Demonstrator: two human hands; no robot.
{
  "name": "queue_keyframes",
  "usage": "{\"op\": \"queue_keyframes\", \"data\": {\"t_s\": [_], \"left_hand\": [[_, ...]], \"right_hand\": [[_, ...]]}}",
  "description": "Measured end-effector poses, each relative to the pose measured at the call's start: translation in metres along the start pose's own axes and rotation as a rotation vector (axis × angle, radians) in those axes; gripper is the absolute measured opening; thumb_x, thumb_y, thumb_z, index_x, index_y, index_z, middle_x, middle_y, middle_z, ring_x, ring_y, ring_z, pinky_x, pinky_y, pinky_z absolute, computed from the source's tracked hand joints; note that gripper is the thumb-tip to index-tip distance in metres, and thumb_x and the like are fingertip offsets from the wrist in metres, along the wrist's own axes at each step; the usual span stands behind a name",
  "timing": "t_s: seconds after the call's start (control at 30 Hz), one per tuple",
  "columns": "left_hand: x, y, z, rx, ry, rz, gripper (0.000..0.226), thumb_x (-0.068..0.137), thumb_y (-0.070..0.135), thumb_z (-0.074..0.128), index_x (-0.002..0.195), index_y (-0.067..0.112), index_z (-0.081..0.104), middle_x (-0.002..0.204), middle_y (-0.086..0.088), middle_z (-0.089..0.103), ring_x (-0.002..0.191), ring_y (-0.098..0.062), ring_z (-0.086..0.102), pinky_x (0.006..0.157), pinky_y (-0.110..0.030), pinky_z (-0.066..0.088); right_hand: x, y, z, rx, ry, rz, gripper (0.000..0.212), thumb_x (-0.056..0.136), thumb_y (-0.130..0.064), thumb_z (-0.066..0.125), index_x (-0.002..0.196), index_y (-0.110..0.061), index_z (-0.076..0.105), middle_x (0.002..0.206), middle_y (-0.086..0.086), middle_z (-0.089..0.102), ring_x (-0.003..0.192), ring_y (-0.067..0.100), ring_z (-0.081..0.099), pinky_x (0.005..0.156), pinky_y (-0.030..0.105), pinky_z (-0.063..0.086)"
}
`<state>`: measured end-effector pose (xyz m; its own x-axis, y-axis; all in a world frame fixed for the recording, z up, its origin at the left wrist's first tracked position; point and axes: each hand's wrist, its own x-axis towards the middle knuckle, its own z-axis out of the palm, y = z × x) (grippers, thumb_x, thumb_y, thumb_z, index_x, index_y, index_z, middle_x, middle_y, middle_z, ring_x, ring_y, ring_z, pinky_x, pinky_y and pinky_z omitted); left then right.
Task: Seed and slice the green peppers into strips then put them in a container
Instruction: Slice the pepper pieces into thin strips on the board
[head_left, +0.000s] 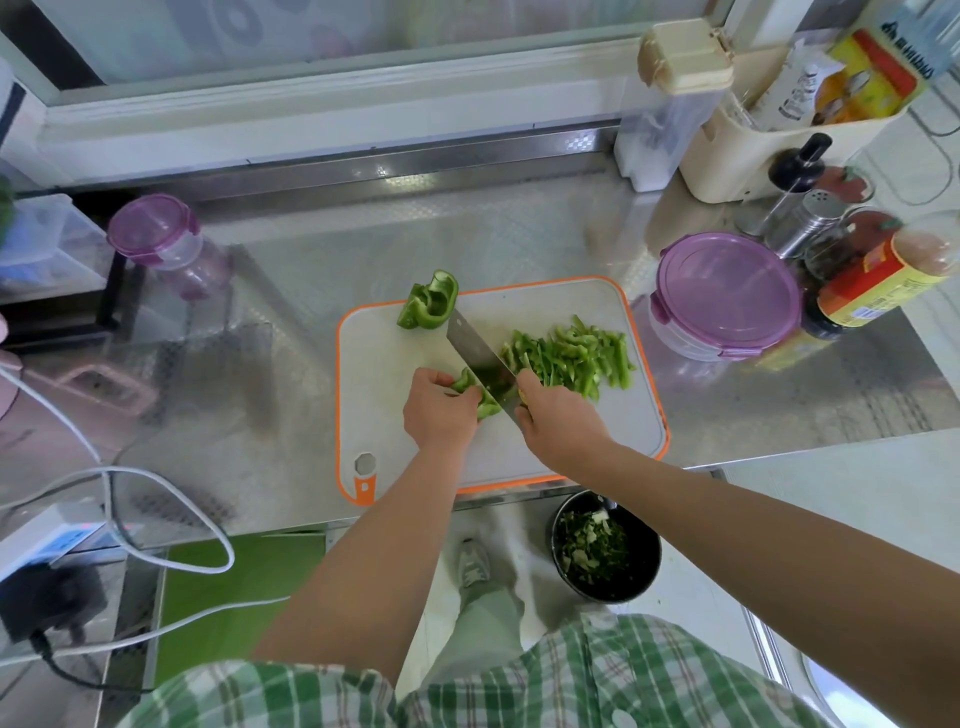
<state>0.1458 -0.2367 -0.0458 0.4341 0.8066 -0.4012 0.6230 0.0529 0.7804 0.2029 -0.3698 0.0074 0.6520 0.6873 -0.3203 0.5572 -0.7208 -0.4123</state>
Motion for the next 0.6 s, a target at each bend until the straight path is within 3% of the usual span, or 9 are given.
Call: {"op": "queue_keyframes", "data": {"t_s": [0.13, 0.33, 0.6], "left_hand": [[0.004, -0.002, -0.001, 0.000, -0.019, -0.001, 0.025, 0.064, 0.032, 0.075, 0.078, 0.030, 0.054, 0.086, 0.002, 0.067, 0.078, -0.031, 0.070, 0.074, -0.045, 0.059], [0.006, -0.002, 0.002, -0.040, 0.006, -0.015, 0.024, 0.070, 0.032, 0.079, 0.071, 0.029, 0.055, 0.083, 0.001, 0.069, 0.079, -0.029, 0.070, 0.074, -0.044, 0.059], [0.012, -0.002, 0.000, -0.079, -0.003, -0.067, 0.019, 0.060, 0.033, 0.080, 0.064, 0.026, 0.062, 0.074, 0.004, 0.071, 0.076, -0.028, 0.071, 0.071, -0.045, 0.060]], "right_hand": [[0.002, -0.001, 0.000, -0.082, -0.005, -0.023, 0.013, 0.099, -0.015, 0.038, 0.110, -0.009, 0.037, 0.066, 0.002, 0.043, 0.059, 0.027, 0.046, 0.045, 0.030, 0.027], [0.006, -0.005, 0.005, -0.131, -0.007, -0.001, 0.012, 0.098, -0.013, 0.039, 0.109, -0.011, 0.035, 0.064, 0.000, 0.041, 0.050, 0.017, 0.038, 0.044, 0.030, 0.026], [0.013, -0.010, 0.011, -0.143, -0.043, 0.029, 0.019, 0.094, -0.003, 0.040, 0.110, -0.012, 0.035, 0.065, 0.001, 0.041, 0.051, 0.016, 0.038, 0.043, 0.028, 0.024]]}}
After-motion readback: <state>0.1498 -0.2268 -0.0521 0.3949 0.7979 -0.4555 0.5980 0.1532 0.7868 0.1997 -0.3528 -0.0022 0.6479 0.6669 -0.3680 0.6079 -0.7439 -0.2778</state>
